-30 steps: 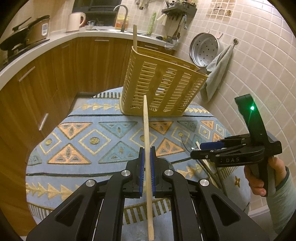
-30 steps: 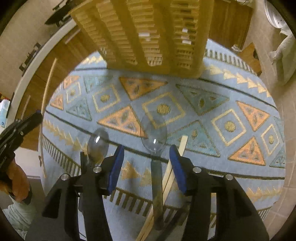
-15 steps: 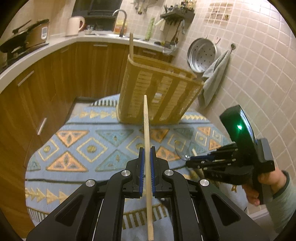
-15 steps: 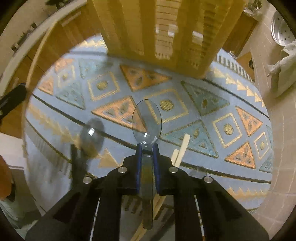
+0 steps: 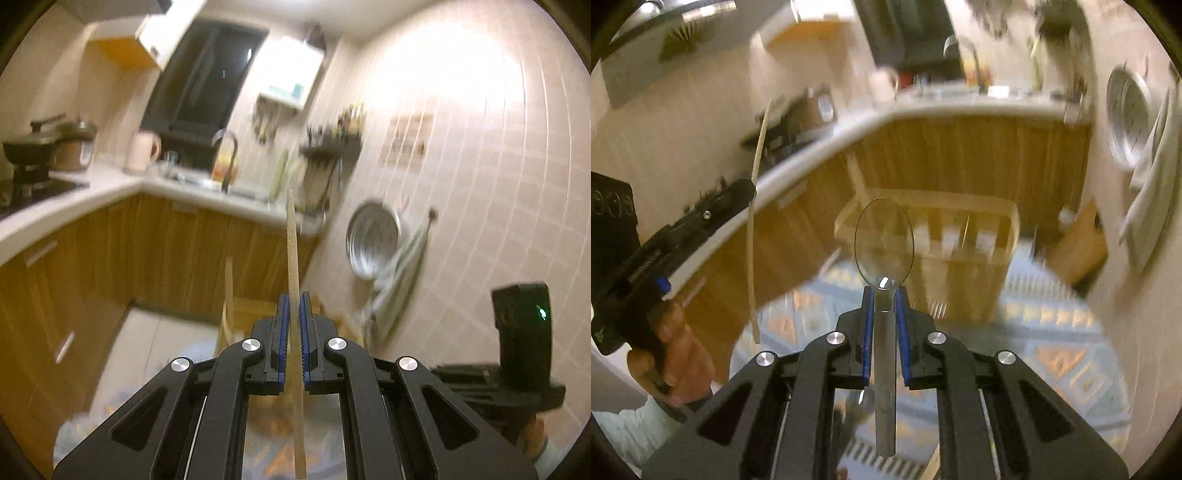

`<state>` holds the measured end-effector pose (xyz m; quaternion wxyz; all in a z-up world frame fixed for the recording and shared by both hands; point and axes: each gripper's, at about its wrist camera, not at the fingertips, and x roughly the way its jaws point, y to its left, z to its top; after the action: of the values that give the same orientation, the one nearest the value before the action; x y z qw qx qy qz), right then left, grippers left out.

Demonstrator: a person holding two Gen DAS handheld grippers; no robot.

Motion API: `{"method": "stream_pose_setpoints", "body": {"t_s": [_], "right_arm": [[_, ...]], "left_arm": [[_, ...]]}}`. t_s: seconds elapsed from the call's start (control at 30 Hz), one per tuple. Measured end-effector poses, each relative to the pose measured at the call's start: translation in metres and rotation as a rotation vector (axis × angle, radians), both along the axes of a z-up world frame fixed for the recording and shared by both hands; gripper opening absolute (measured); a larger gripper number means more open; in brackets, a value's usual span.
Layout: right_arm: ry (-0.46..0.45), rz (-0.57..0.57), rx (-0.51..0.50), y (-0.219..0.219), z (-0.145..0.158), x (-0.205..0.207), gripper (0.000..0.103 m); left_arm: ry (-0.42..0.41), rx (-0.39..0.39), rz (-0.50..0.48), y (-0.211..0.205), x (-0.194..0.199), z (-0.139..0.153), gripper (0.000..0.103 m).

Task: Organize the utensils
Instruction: 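Lift and carry the chopstick and spoon over the yellow holder with both tools, then open both tools to drop the chopstick and spoon into the holder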

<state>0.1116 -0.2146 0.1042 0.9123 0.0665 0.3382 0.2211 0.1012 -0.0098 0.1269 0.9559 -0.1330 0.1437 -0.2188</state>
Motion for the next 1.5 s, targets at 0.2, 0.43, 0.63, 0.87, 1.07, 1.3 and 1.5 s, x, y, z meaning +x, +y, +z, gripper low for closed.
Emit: {"method": "stream_pose_setpoints", "body": {"t_s": [0.2,0.43,0.63,0.87,1.07,1.3,1.5], "right_arm": [[-0.230,-0.108,0.051,-0.016,0.038,0.012,0.010],[-0.396,-0.247,0.070,-0.037,0.052,0.045,0.010],[-0.400,-0.287,0.075,-0.043,0.028,0.087,0.010],[-0.387,-0.297,0.021,-0.033,-0.008,0.116,0.010],[-0.371,-0.274,-0.034,-0.027,-0.023,0.124,0.010],[-0.366,-0.272,-0.029,-0.026,-0.036,0.124,0.010],[-0.381,-0.260,-0.035,-0.025,-0.036,0.117,0.011]], "left_arm": [[-0.103,-0.062,0.042,-0.011,0.031,0.020,0.004],[-0.188,0.001,0.107,-0.035,0.063,0.021,0.004],[-0.175,0.003,0.152,-0.033,0.093,0.007,0.004],[-0.163,0.051,0.216,-0.029,0.107,-0.021,0.004],[-0.160,0.124,0.262,-0.035,0.111,-0.044,0.004],[-0.177,0.153,0.284,-0.036,0.106,-0.053,0.004],[-0.190,0.160,0.284,-0.036,0.099,-0.055,0.005]]}}
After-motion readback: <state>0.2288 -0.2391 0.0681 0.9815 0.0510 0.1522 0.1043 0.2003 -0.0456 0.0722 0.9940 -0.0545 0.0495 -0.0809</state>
